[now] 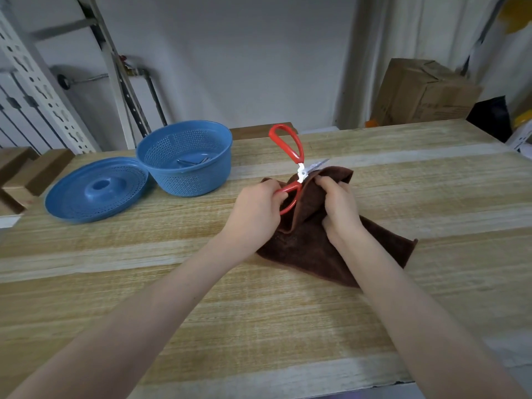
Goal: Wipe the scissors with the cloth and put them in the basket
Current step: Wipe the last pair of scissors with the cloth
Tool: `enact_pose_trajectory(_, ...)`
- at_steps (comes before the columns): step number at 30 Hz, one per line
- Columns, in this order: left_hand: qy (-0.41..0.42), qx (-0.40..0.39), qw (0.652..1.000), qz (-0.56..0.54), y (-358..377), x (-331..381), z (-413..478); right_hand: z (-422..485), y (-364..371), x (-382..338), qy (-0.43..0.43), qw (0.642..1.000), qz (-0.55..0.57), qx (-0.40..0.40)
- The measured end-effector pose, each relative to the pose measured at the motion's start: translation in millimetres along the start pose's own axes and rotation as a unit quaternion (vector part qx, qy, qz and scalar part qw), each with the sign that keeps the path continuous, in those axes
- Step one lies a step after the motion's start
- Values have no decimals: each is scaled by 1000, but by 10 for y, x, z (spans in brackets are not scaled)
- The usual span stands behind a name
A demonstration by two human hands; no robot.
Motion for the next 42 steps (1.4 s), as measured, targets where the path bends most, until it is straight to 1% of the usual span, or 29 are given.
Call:
enact_pose_trajectory(1,-1,2,1000,0,-3,-10,-8,9,-30,-6,4,1000,20,4)
enact_pose_trajectory(3,0,10,1000,6,-16,-42,-17,17,-67,-35,-13,999,28,-26)
enact_pose_trajectory(5,5,16,1000,7,-20,-62,-29,-13,-65,-55,-27,997,4,-66)
enact_pose_trajectory(7,14,15,1000,16,5,-55,-37,-46,-15,-68,-39,993,-53,-95)
enact_pose_trajectory(9,23,12,999,29,22,-23,-49,-54,58,-97,-78,983,-133,-96)
enact_pose_trajectory(12,30,12,999,22,-2,27,-42,-48,85,-141,-112,978,-164,-67)
enact_pose_trajectory(15,26,6,1000,15,-38,-5,-35,-19,55,-95,-89,983,-137,-84)
enact_pose_trajectory(18,18,-10,1000,13,-26,-64,-49,9,28,-30,-45,984,-95,-141)
enact_pose_trajectory(20,18,-14,1000,20,-18,-64,-57,13,27,-39,-38,982,-98,-158)
enact_pose_trajectory(22,25,-13,999,30,-13,-25,-52,6,24,-73,-46,983,-103,-143)
enact_pose_trajectory(26,55,-10,996,64,10,78,-47,-5,21,-111,-71,986,-130,-78)
enact_pose_trajectory(29,52,-10,996,71,23,75,-29,-4,26,-100,-81,988,-123,-36)
enact_pose_trajectory(32,33,-7,998,59,32,60,-12,-6,42,-55,-68,993,-95,-5)
enact_pose_trajectory(34,19,-5,999,47,25,35,2,-8,56,-27,-57,995,-87,-4)
enact_pose_trajectory(37,30,3,998,58,22,22,-10,-17,102,-61,-69,989,-131,-27)
enact_pose_trajectory(40,33,17,998,59,28,16,-21,-26,116,-95,-80,990,-119,-20)
enact_pose_trajectory(42,16,19,999,28,23,-8,-12,-25,122,-107,-85,990,-108,-17)
Point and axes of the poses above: each hand's wrist, its own z-axis towards the middle knuckle, its own y-axis out of the palm, x = y × z, the point moved 5 cm from there along z, towards the middle knuckle, and after that the axes turned 2 degrees about -x, right-handed, at the moved point
